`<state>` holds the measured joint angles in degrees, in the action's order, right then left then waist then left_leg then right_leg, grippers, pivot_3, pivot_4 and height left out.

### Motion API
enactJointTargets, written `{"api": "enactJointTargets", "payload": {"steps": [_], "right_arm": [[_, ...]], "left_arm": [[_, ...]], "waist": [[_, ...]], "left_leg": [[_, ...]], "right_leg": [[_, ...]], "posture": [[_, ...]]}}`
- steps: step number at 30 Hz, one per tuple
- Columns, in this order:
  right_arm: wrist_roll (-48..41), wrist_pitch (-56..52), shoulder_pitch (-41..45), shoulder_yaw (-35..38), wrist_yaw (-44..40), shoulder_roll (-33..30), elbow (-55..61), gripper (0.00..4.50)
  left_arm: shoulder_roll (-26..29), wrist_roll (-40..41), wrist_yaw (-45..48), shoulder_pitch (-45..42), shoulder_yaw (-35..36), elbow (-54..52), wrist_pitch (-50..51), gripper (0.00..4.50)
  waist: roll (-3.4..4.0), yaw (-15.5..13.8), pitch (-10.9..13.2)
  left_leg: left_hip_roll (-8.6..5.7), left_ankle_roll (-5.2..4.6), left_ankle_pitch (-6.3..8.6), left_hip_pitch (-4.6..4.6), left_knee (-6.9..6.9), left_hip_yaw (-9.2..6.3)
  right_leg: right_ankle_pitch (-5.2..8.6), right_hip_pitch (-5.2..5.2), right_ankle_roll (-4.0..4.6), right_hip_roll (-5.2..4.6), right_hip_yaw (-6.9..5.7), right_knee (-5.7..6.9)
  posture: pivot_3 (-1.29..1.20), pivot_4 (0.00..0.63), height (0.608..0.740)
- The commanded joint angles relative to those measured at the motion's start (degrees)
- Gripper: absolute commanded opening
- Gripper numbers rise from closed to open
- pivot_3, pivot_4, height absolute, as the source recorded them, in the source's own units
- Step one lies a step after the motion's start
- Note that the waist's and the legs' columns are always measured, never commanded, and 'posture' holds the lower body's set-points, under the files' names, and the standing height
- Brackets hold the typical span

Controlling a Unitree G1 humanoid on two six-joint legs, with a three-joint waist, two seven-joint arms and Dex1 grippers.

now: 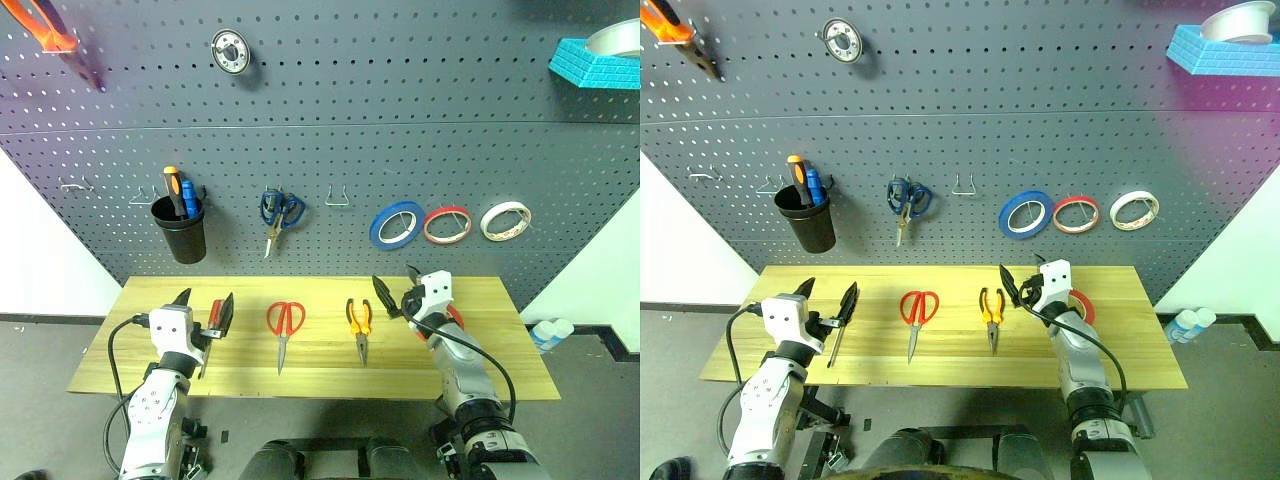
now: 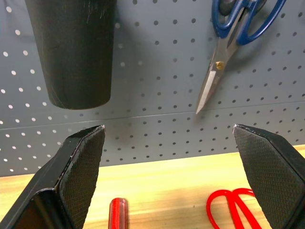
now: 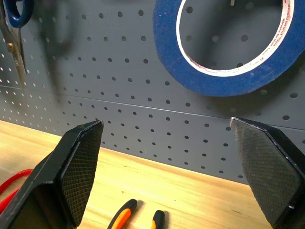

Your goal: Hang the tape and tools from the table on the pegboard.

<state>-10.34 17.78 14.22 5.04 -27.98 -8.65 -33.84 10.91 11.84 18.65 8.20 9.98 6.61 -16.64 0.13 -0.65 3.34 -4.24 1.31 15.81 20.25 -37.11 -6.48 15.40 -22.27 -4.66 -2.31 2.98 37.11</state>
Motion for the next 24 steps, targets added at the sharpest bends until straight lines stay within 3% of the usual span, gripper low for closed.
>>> {"api": "enactJointTargets", "payload": {"steps": [1, 24], "right_arm": [[-0.38, 1.25, 0.30, 0.33, 0.07, -0.14, 2.46, 4.50], [-0.50, 1.19, 0.71, 0.42, -0.06, -0.35, 2.47, 4.50]], "left_arm": [[0.36, 0.39, 0.26, -1.05, 0.65, -0.32, -1.49, 4.48], [0.42, 0.77, 0.90, -2.19, 0.73, 2.15, -2.24, 4.48]], "waist": [[0.00, 0.02, 0.00], [0.00, 0.04, 0.00]], "left_leg": [[0.00, 0.00, 0.00, 0.00, 0.00, 0.00], [0.00, 0.00, 0.00, 0.00, 0.00, 0.00]], "right_leg": [[0.00, 0.00, 0.00, 0.00, 0.00, 0.00], [0.00, -0.01, 0.00, 0.00, 0.00, 0.00]], "posture": [[0.01, 0.000, 0.740], [0.01, 0.000, 0.740]]}}
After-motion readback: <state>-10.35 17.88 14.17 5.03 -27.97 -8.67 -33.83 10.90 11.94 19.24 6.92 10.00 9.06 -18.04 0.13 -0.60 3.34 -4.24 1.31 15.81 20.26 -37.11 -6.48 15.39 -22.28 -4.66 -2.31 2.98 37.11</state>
